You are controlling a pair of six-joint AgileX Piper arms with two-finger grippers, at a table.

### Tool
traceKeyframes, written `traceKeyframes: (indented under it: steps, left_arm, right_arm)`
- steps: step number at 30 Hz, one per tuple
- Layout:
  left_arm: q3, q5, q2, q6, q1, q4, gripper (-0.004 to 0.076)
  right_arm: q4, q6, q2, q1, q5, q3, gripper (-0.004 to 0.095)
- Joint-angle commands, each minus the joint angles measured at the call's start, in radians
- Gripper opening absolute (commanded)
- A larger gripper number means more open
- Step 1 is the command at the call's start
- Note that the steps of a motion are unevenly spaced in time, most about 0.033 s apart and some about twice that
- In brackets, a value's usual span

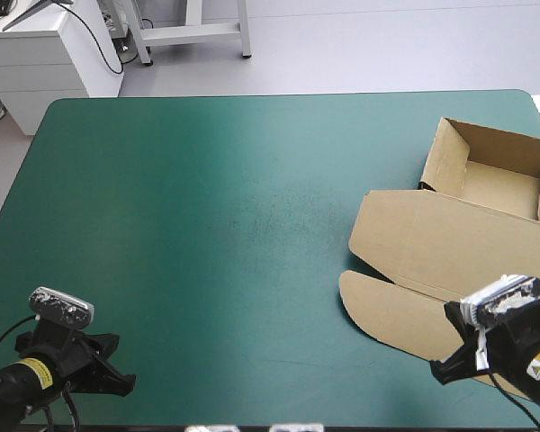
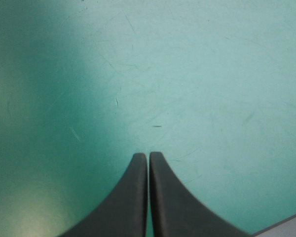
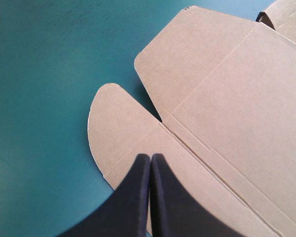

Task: Fold the box

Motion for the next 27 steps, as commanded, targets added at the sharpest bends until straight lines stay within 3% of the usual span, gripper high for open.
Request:
traceKeyframes:
  steps: [1, 12, 27]
  left_arm:
    - [-0.023, -0.078, 0.012, 0.039, -0.005, -0.015, -0.0008]
    - [-0.023, -0.076, 0.012, 0.057, -0.005, -0.017, -0.0008]
    - [0.128, -0.124, 0.006, 0.057, -0.005, -0.019, -0.0008]
  right_arm:
    - [0.026, -0.010, -0.074, 0.001, -0.086, 0.031, -0.0015]
    - [0.033, -0.012, -0.258, 0.001, -0.088, 0.150, -0.0016]
    - [0.034, -0.012, -0.260, 0.001, -0.073, 0.189, -0.0015]
